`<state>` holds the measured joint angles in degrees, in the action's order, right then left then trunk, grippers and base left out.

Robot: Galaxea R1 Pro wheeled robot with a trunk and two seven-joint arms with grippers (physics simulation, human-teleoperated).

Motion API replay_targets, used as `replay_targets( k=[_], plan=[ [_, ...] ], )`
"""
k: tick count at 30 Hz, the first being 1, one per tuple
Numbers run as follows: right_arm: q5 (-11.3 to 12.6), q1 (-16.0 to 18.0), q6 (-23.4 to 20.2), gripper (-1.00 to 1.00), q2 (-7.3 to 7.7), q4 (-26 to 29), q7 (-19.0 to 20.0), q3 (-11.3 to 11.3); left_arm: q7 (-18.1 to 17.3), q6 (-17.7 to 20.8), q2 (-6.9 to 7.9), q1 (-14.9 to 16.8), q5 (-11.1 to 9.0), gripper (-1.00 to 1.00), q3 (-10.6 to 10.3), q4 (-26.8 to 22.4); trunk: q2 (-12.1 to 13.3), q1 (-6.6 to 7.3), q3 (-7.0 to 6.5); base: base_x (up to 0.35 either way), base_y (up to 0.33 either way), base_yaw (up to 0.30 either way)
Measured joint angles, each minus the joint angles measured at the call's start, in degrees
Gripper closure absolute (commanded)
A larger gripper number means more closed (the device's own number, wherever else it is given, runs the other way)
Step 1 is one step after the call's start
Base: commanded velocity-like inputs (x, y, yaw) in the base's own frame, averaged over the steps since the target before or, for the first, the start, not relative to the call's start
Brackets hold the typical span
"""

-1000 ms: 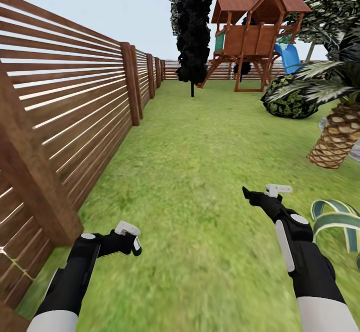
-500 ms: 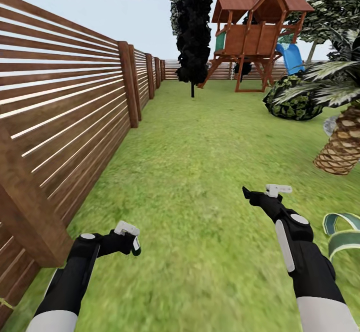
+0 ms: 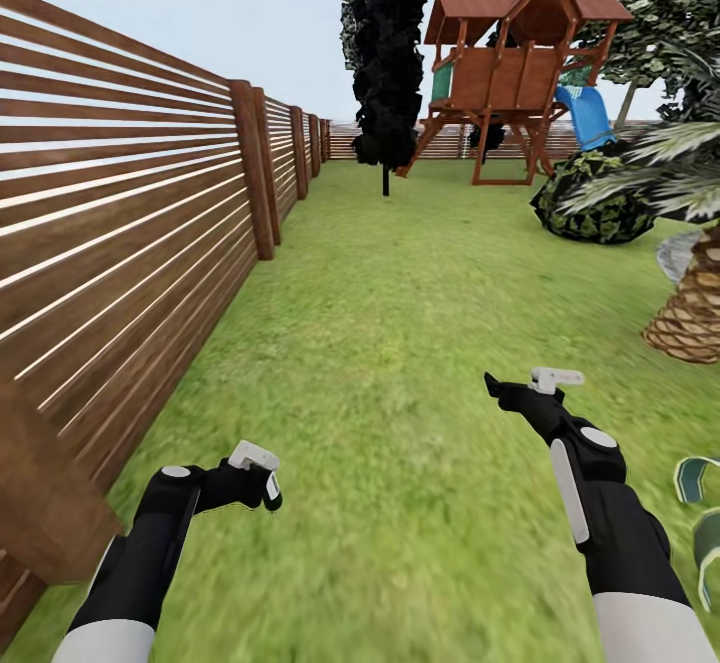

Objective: Pick up the pesticide atomizer in the garden and spray insectifuge to fully cover both potted plants in the garden.

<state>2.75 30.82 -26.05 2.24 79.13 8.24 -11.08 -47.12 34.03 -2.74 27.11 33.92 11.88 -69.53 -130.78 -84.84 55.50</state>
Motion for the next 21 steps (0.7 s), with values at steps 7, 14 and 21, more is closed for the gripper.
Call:
replay_targets(
  k=[7, 14, 21],
  plan=[
    [0.0, 0.0, 0.0, -1.0, -0.01, 0.0, 0.0, 0.0, 0.0, 0.0, 0.0, 0.0, 0.0, 1.0, -0.1, 0.0, 0.0, 0.0, 0.0, 0.346, 0.0, 0.0],
    [-0.1, 0.0, 0.0, -1.0, 0.0, 0.0, 0.0, 0.0, 0.0, 0.0, 0.0, 0.0, 0.0, 1.0, -0.3, 0.0, 0.0, 0.0, 0.0, 0.347, 0.0, 0.0],
    [-0.1, 0.0, 0.0, -1.0, -0.03, 0.0, 0.0, 0.0, 0.0, 0.0, 0.0, 0.0, 0.0, 1.0, -0.3, 0.0, 0.0, 0.0, 0.0, 0.346, 0.0, 0.0]
  ],
)
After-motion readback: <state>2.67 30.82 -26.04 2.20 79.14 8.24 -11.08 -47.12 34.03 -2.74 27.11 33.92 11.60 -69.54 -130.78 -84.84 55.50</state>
